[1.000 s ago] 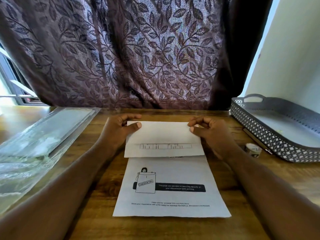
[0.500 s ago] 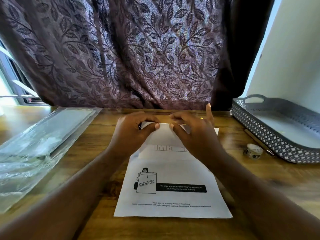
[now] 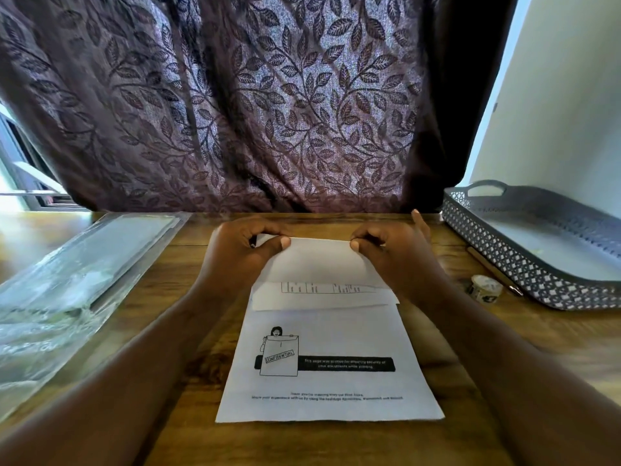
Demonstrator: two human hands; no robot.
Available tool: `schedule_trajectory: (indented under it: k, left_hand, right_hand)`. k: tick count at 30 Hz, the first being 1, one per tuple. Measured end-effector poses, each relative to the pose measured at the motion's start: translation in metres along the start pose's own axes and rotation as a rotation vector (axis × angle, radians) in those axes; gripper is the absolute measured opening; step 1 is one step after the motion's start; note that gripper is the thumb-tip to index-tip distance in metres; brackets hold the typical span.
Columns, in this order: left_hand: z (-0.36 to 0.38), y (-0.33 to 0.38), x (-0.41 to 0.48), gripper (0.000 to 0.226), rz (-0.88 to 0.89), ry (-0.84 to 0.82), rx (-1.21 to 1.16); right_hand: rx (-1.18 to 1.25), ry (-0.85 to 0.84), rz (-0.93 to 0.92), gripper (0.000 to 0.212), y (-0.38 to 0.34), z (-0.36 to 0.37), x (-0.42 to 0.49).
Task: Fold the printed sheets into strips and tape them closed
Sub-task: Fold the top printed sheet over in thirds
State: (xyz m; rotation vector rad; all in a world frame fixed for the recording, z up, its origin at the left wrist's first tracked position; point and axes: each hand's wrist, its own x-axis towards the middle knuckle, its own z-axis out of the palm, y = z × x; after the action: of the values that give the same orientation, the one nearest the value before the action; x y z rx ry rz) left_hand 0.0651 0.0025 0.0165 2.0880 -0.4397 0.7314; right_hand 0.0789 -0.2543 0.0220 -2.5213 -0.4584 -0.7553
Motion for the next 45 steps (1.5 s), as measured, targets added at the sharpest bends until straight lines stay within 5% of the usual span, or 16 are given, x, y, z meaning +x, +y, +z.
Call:
schedule_trajectory:
  k: [16, 26, 29, 32, 45]
  left_hand:
    - [-0.008, -0.022, 0.004, 0.011, -0.145, 0.036, -0.105]
    - [-0.005, -0.016, 0.002, 0.025, -0.147, 0.070, -0.084]
    - [-0.002, -0.009, -0.002, 0.012, -0.052, 0.137, 0.212]
    - [0.006, 0.004, -0.003, 0.025, 0.094, 0.070, 0.394]
    - [0.029, 0.027, -0.008, 0.014, 0.254, 0.005, 0.416]
  right_hand:
    - [0.380, 0.007, 0.255, 0.015, 0.034, -0.003, 0.000]
    - [0.703, -0.059, 0.240, 0.003, 0.019, -0.001, -0.006]
    - [0.677, -0.055, 0.199, 0.008, 0.009, -0.002, -0.007]
    - [0.613, -0.038, 0.155, 0.012, -0.006, 0.001, -0.006]
    - [0.534, 0.009, 0.069, 0.017, -0.013, 0.010, -0.010]
